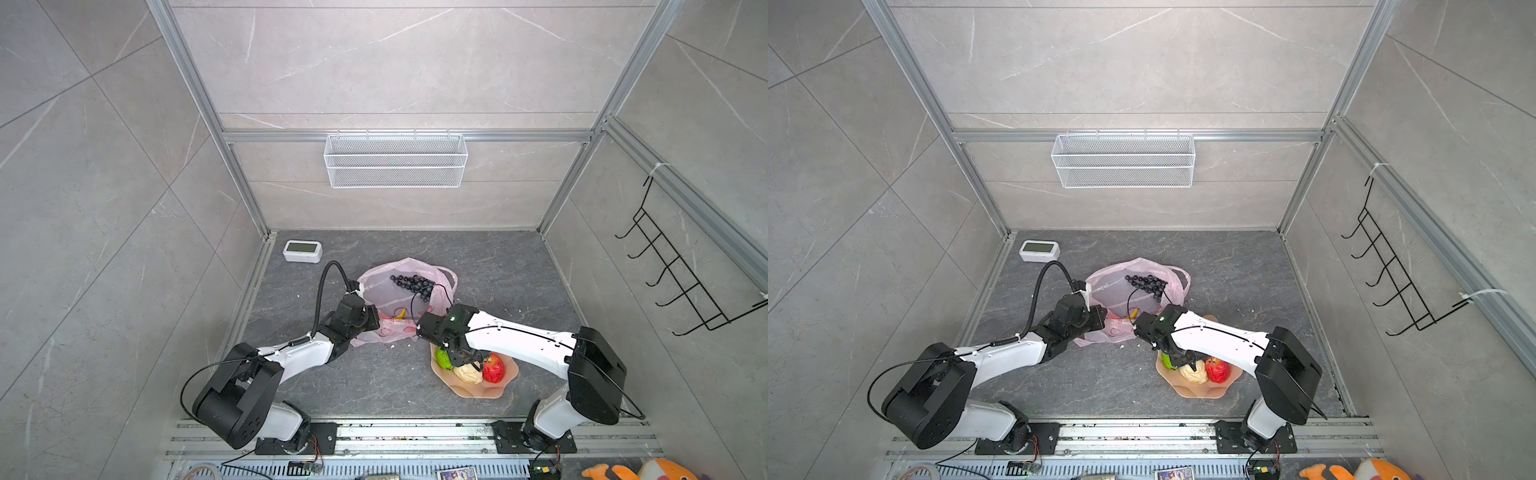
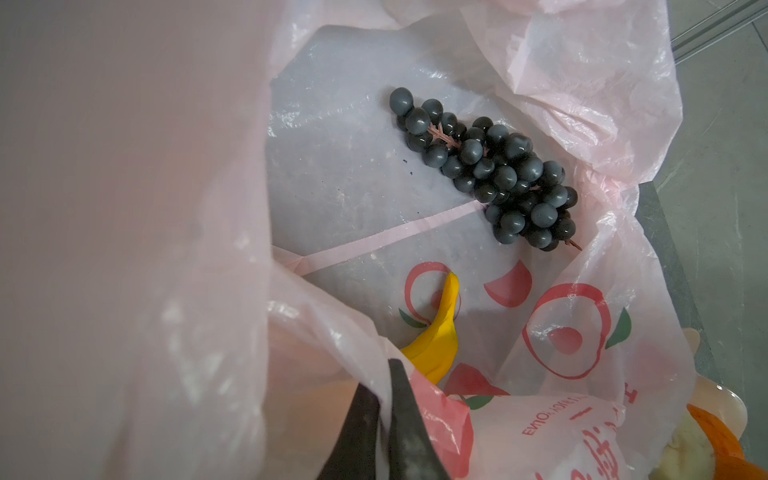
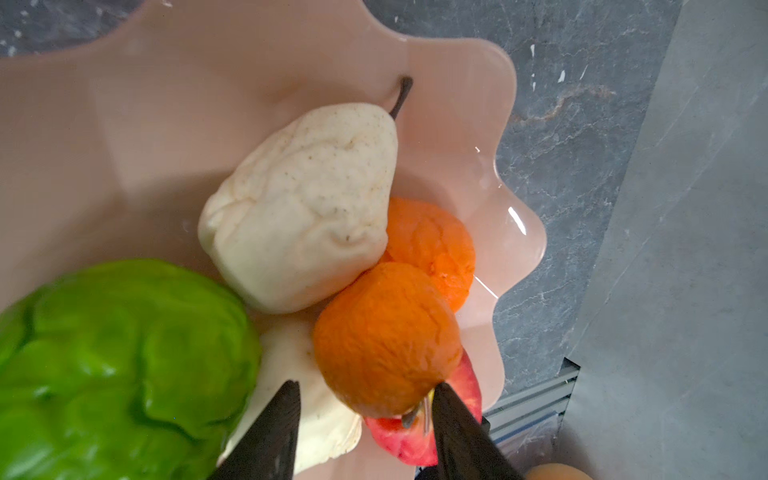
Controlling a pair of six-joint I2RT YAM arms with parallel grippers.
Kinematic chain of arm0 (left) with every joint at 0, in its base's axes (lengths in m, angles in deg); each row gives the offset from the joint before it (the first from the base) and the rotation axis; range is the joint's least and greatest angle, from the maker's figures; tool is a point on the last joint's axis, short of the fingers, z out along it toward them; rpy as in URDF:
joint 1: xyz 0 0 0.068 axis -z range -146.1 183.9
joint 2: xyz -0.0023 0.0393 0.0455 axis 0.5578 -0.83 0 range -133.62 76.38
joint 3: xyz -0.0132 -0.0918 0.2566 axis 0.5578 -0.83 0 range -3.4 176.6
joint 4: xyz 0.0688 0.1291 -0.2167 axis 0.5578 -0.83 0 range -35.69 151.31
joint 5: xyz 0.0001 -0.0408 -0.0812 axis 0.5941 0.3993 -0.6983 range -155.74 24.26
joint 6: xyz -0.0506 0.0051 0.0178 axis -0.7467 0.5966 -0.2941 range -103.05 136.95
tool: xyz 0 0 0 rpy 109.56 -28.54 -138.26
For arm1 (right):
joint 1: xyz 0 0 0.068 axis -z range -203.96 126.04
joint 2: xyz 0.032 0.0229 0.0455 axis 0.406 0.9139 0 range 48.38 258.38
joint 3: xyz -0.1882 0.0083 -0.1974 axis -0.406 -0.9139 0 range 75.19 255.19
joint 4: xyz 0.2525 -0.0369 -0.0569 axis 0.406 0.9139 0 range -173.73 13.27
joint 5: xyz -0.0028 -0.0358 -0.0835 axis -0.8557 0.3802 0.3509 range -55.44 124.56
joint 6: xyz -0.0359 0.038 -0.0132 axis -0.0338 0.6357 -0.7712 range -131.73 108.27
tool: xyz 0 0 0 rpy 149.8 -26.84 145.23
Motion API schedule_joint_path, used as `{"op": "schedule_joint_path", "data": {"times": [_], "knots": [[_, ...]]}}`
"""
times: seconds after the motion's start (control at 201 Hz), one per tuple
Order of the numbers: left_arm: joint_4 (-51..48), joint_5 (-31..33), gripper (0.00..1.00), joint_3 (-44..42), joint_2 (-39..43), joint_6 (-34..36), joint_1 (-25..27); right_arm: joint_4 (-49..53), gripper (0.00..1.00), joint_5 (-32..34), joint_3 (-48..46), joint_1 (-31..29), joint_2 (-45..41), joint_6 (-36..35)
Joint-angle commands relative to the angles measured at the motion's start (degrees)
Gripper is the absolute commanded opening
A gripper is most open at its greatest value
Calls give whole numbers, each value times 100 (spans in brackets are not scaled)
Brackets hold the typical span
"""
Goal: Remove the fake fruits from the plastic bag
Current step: 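Carry the tangerine over the peach bowl and lower it with the right gripper, then open the right gripper and move it back into the bag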
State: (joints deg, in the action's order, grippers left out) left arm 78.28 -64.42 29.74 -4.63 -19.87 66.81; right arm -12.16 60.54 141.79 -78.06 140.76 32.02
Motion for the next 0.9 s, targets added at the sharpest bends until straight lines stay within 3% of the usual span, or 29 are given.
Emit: {"op": "schedule_joint_path", "data": {"times": [0.0,0.244,0.468,0.583,0.752,0.891], "knots": [[25,-57,10,235,-37,177,18,225,55,214,260,-56,-99,117],[-54,-61,10,280,-65,151,23,415,56,449,742,-142,-237,179],[-45,-79,10,282,-141,54,22,-1061,57,-103,1318,-161,-83,5],[-34,27,10,226,-108,-24,19,-2203,57,-733,1598,-146,508,-67],[-80,549,10,-70,185,-382,23,-2200,56,-734,2633,9,1785,-243],[-67,562,10,-125,248,-479,22,-2278,56,-867,3012,54,2340,-400]]}}
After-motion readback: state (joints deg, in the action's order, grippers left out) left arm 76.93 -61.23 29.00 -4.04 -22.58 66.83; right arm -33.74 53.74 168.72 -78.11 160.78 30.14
